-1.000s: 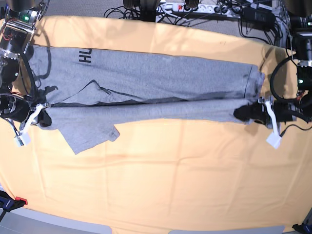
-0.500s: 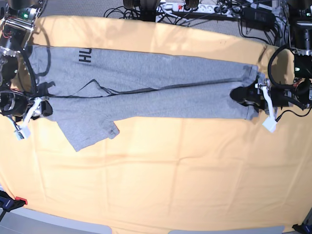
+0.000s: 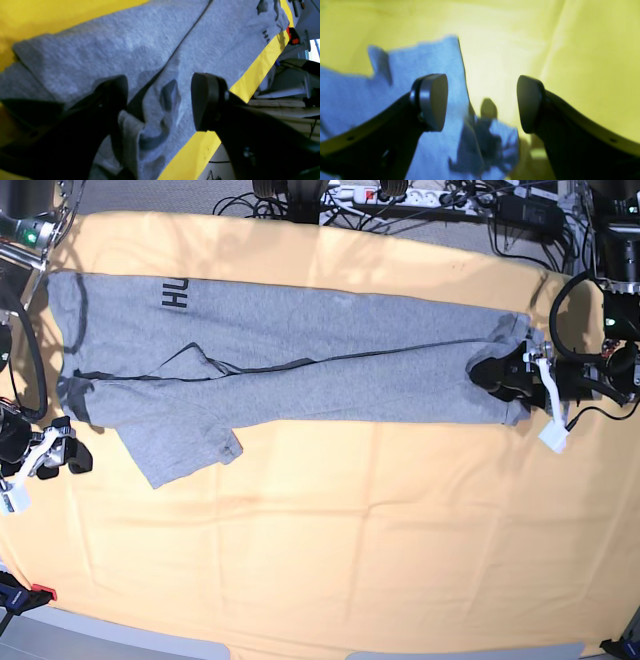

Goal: Layout the t-shirt on the table in an organized manner, then fold the t-shirt properly
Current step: 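Release and regrasp the folded edge near the right gripper, smoothing it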

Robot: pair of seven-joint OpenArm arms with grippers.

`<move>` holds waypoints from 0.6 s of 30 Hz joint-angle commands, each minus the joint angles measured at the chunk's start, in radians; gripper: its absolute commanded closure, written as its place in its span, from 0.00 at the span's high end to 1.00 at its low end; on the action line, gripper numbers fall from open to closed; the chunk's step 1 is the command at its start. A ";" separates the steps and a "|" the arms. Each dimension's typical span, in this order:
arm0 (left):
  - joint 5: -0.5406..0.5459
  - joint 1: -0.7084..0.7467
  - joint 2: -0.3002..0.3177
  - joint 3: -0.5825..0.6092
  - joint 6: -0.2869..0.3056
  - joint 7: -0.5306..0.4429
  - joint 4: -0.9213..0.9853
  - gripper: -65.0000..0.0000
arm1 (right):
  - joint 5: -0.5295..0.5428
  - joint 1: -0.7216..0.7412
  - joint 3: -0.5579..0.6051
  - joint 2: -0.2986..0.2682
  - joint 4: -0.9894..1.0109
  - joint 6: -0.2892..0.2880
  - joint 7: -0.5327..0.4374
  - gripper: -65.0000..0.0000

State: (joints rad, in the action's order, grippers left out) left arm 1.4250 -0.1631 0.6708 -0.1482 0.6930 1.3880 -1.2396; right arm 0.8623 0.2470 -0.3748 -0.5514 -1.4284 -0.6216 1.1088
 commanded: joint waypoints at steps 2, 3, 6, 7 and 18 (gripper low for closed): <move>0.024 -0.019 0.022 -0.011 0.005 -0.016 -0.014 0.63 | 0.023 0.027 -0.005 0.018 0.000 -0.028 -0.055 0.68; 0.024 -0.017 0.022 -0.011 0.005 -0.016 -0.014 0.63 | 0.023 0.027 -0.005 0.037 0.013 -0.044 -0.066 0.68; 0.024 -0.018 0.022 -0.011 0.005 -0.015 -0.014 0.63 | 0.005 0.028 -0.005 0.094 0.074 -0.059 -0.101 0.68; 0.024 -0.018 0.023 -0.011 0.005 -0.016 -0.014 0.63 | -0.020 0.031 -0.005 0.109 0.100 -0.051 -0.121 0.68; 0.024 -0.018 0.022 -0.011 0.005 -0.021 -0.014 0.63 | -0.126 0.086 -0.006 0.176 0.457 0.002 -0.251 0.68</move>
State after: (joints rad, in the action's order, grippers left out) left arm 1.4246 -0.1612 0.6712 -0.1482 0.6930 1.3808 -1.2392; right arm 0.7361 0.3218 -0.3798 -0.3656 -0.9630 -0.6178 0.8452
